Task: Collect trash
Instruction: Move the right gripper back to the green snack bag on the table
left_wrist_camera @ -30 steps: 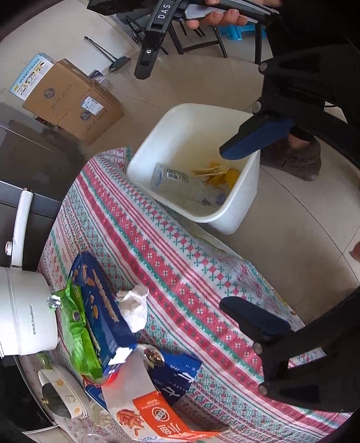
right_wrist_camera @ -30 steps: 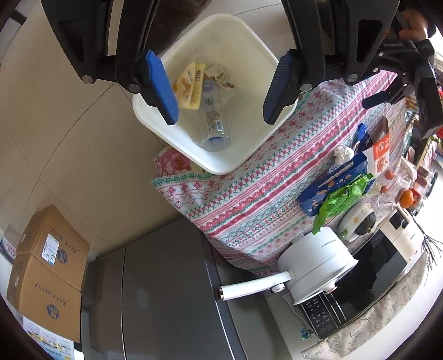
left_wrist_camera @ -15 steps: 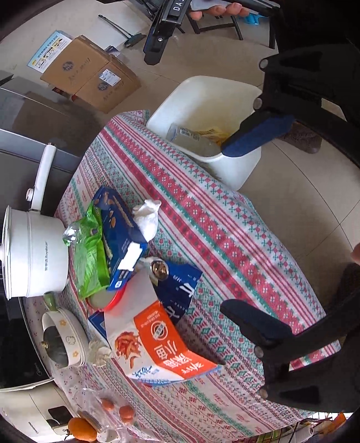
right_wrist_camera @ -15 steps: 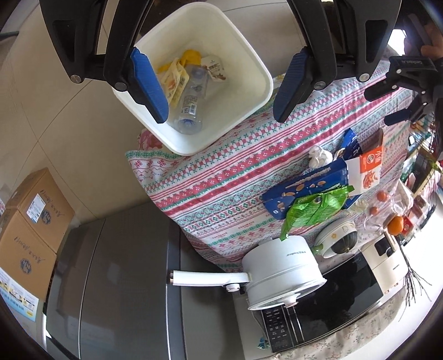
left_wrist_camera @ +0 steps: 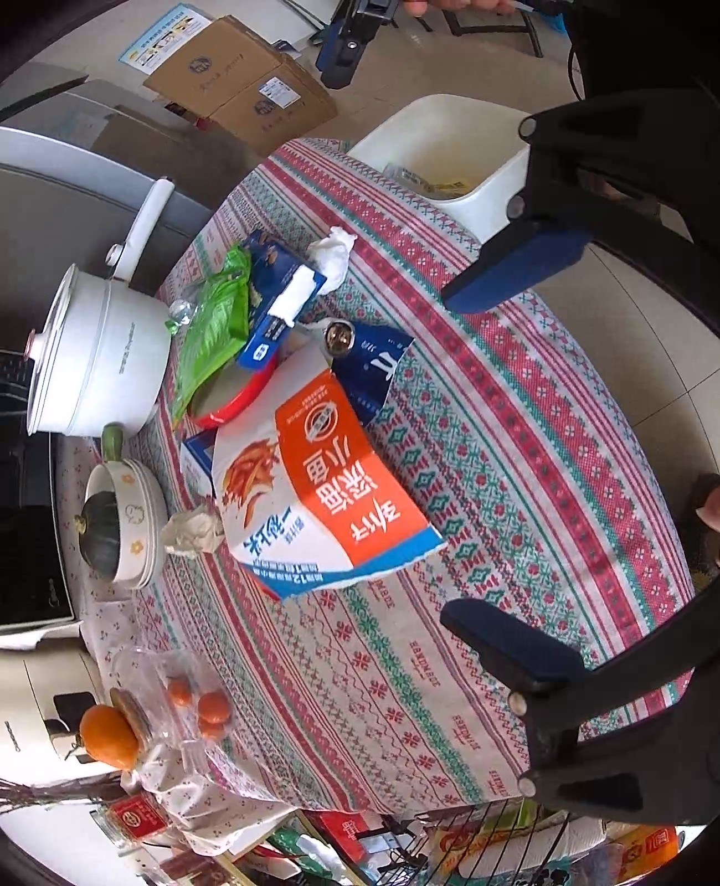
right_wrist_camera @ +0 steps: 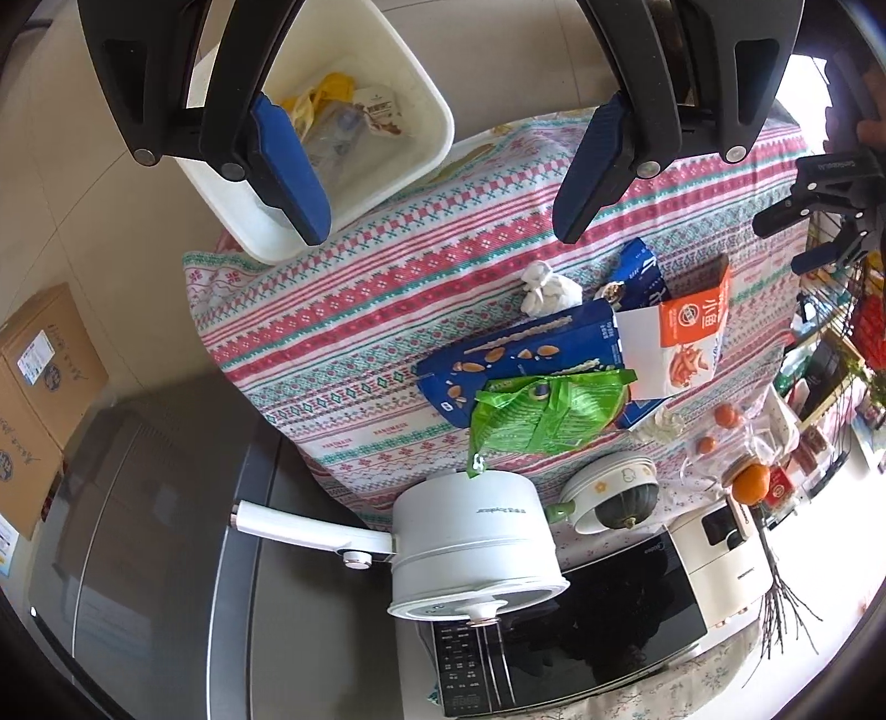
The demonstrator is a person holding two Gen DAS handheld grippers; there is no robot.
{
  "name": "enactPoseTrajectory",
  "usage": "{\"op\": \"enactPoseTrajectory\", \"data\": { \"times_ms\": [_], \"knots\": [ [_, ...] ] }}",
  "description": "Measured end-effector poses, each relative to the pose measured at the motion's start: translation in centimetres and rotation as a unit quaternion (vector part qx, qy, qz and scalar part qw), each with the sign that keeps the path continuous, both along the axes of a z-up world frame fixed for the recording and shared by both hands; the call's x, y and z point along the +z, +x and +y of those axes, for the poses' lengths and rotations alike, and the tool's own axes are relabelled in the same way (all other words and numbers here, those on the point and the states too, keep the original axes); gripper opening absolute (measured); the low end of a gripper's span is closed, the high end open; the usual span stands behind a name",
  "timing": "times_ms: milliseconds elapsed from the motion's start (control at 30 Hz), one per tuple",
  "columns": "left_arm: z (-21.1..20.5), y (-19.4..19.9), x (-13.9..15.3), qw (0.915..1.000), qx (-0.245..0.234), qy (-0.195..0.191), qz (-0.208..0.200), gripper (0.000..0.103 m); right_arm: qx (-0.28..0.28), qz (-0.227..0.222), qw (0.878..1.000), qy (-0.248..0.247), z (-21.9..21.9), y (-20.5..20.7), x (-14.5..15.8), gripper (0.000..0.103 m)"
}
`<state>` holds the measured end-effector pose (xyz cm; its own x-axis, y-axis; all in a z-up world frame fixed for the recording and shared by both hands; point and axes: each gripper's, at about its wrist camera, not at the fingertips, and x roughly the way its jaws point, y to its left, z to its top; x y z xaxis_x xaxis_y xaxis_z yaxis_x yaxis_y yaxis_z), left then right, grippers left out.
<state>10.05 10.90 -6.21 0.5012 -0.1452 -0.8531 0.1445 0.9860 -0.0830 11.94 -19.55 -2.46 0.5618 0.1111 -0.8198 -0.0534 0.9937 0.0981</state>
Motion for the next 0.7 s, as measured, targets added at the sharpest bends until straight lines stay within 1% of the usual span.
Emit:
{"op": "enactPoseTrajectory", "data": {
  "times_ms": [67, 267, 433, 533, 600, 700],
  "knots": [
    [1.4, 0.1, -0.2, 0.9999, 0.014, -0.007, -0.006, 0.102, 0.001, 0.003, 1.0, 0.004, 0.9, 0.6, -0.2, 0.084],
    [4.7, 0.4, -0.9, 0.9986, 0.049, -0.004, -0.018, 0.102, 0.006, 0.012, 1.0, 0.021, 4.1, 3.1, -0.8, 0.084],
    [6.5, 0.2, -1.0, 0.9973, 0.065, -0.006, -0.033, 0.102, 0.019, 0.019, 1.0, 0.014, 7.5, 5.8, -2.0, 0.084],
    [7.3, 0.4, -1.2, 0.9964, 0.078, -0.005, -0.035, 0.102, 0.016, 0.013, 1.0, 0.0, 9.0, 7.7, -2.7, 0.084],
    [8.1, 0.6, -1.3, 0.9952, 0.091, -0.013, -0.034, 0.102, 0.009, 0.006, 1.0, -0.004, 9.7, 9.1, -3.0, 0.084],
    [8.9, 1.1, -1.4, 0.9929, 0.111, -0.025, -0.036, 0.102, 0.01, 0.006, 1.0, 0.007, 11.1, 11.8, -3.4, 0.084]
  ]
}}
